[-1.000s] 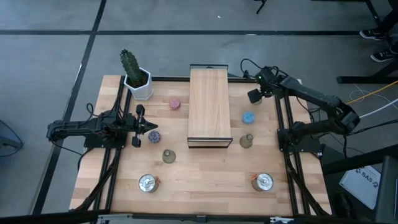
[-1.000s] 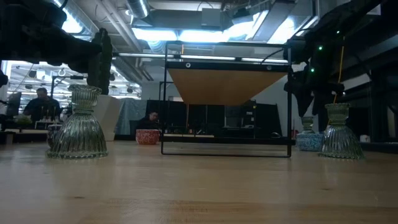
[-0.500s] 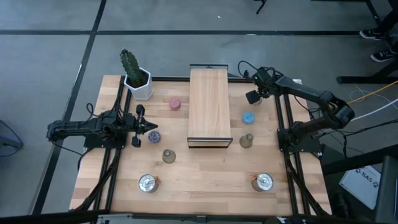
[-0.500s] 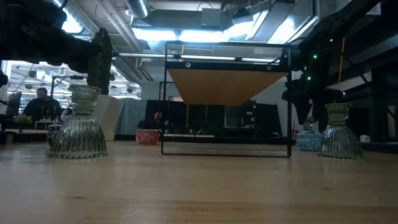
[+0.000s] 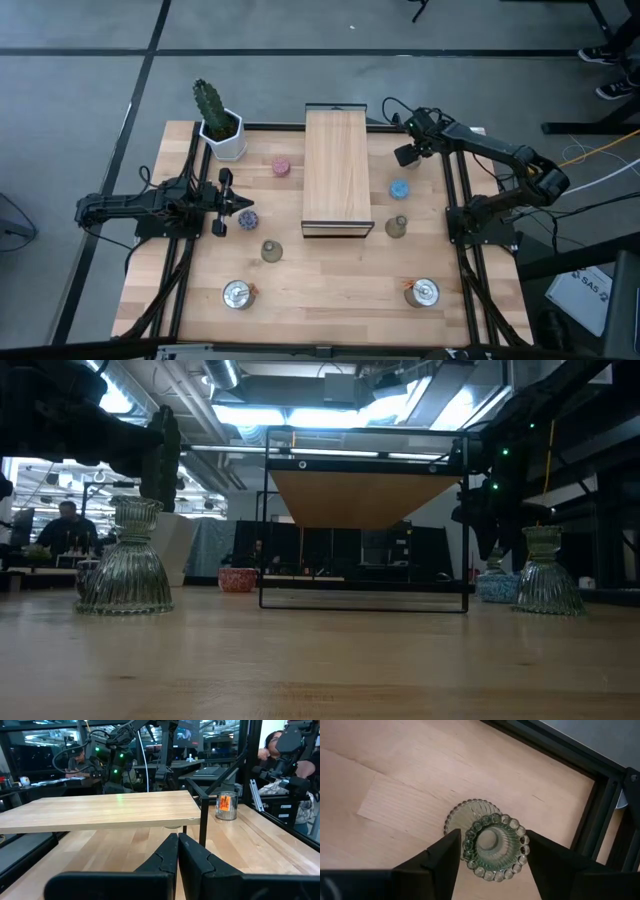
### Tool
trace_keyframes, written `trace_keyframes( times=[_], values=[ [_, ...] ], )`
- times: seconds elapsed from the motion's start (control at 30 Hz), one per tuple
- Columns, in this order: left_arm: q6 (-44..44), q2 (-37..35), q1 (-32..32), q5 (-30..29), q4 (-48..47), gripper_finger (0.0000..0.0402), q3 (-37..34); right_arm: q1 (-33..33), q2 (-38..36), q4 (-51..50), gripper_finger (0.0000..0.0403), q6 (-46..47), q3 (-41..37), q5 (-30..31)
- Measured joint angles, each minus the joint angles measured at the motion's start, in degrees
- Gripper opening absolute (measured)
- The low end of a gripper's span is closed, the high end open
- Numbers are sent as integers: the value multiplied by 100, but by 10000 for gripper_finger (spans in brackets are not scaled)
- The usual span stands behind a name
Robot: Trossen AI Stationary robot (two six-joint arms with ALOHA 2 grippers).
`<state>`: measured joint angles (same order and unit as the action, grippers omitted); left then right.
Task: Pick & Place candle stick holders
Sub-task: Put the top transparent candle holder on the shelf
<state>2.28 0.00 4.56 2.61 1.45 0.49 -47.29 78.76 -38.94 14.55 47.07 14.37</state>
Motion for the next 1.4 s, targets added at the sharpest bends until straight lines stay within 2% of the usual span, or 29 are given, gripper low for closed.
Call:
trace_keyframes(
  times=[0.3,1.13,1.4],
  values=[
    [-1,-1,0,0,0,6,-1,0,0,-2,193,0,0,0],
    [0,-1,1,0,0,6,-2,9,-2,-103,191,0,6,0],
    [1,0,1,0,0,6,0,13,-2,-835,190,-30,586,-24]
  ],
)
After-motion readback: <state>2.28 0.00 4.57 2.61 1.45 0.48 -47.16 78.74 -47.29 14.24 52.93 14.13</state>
